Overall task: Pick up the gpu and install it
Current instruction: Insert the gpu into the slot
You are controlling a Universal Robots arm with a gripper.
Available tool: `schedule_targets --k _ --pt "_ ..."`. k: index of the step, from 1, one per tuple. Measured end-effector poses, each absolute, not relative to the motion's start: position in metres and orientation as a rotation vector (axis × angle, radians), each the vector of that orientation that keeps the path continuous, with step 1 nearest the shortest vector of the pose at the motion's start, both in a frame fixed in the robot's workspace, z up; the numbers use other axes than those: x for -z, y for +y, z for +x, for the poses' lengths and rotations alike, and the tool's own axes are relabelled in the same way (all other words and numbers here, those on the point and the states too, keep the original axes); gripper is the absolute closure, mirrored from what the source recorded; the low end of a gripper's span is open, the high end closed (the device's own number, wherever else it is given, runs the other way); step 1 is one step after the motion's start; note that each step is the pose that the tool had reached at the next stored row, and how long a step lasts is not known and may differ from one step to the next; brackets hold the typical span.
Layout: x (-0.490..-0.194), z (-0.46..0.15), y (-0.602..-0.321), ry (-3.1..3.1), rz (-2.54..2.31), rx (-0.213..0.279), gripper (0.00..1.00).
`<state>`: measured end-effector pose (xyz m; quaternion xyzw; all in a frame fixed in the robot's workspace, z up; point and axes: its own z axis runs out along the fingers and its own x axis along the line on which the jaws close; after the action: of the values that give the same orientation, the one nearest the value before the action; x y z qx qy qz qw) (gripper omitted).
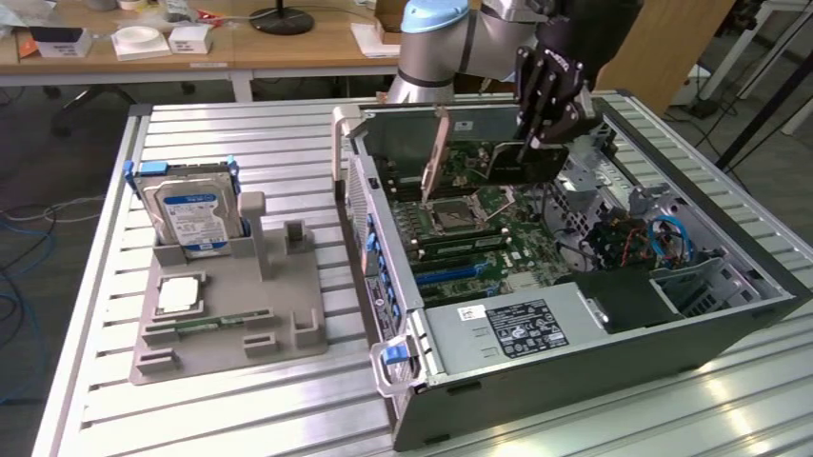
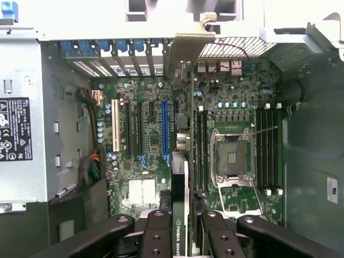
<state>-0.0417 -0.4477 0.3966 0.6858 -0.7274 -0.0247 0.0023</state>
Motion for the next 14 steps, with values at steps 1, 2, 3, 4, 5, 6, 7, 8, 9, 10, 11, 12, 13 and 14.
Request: schedule_targets --k 1,2,3,4,5,6,7,8,9,10,11,12,13,14 --pt "-0.3952 -0.0418 -0.4475 -2.283 2.152 0.076 0.74" --pt "-0.3941 -0.0418 -0.4473 -2.284 2.153 0.073 0.74" --pt "-0.3931 -0.0418 -0.4472 -2.286 2.155 0.07 0.74" --pt "-0.3922 -0.0417 -0.4471 -2.288 2.158 0.065 0.74" --pt "-0.3913 -0.0418 -0.4471 -2.291 2.16 0.059 0.74" --pt "-0.3907 -0.0417 -0.4471 -2.292 2.161 0.057 0.74" --pt "-0.3907 -0.0417 -0.4471 -2.292 2.161 0.057 0.74" --pt "-0.3908 -0.0417 -0.4471 -2.292 2.161 0.057 0.74" --pt "-0.3907 -0.0417 -0.4471 -2.292 2.161 0.057 0.74" --pt "-0.3907 -0.0417 -0.4471 -2.292 2.161 0.057 0.74" --pt "-0.3906 -0.0417 -0.4471 -2.292 2.161 0.057 0.74" --pt "-0.3902 -0.0417 -0.4471 -2.292 2.161 0.057 0.74" --pt "-0.3895 -0.0417 -0.4471 -2.292 2.161 0.057 0.74" --pt "-0.3885 -0.0417 -0.4471 -2.292 2.161 0.057 0.74"
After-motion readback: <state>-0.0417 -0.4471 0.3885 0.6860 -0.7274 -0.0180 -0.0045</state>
